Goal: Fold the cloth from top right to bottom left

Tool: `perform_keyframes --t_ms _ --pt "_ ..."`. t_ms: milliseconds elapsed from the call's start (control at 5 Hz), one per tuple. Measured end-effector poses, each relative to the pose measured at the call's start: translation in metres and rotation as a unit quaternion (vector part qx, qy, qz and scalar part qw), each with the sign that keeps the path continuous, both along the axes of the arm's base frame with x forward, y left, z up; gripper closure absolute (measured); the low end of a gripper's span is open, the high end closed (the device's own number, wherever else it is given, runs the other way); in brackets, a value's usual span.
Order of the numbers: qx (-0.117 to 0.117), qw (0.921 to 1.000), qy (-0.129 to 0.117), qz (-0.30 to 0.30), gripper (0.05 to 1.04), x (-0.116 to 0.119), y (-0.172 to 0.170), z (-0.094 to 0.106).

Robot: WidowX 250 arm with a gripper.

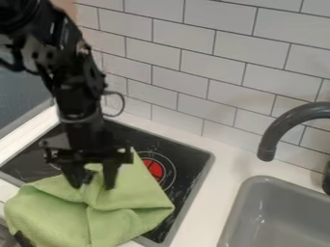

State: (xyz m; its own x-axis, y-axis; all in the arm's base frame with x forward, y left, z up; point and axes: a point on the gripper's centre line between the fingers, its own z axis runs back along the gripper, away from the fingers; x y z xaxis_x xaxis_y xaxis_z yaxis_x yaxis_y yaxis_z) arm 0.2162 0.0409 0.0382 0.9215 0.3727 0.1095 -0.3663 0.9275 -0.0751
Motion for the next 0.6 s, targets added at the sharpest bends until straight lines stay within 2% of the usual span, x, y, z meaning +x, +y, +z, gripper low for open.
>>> perform_keyframes --t_ms 200,600 --pt "-0.007 0.9999 -0.013 -0.003 0.068 0.004 -0.002 0.017" --pt "-0.016 0.9986 -0.050 -0.009 0.085 0.007 -0.007 0.061"
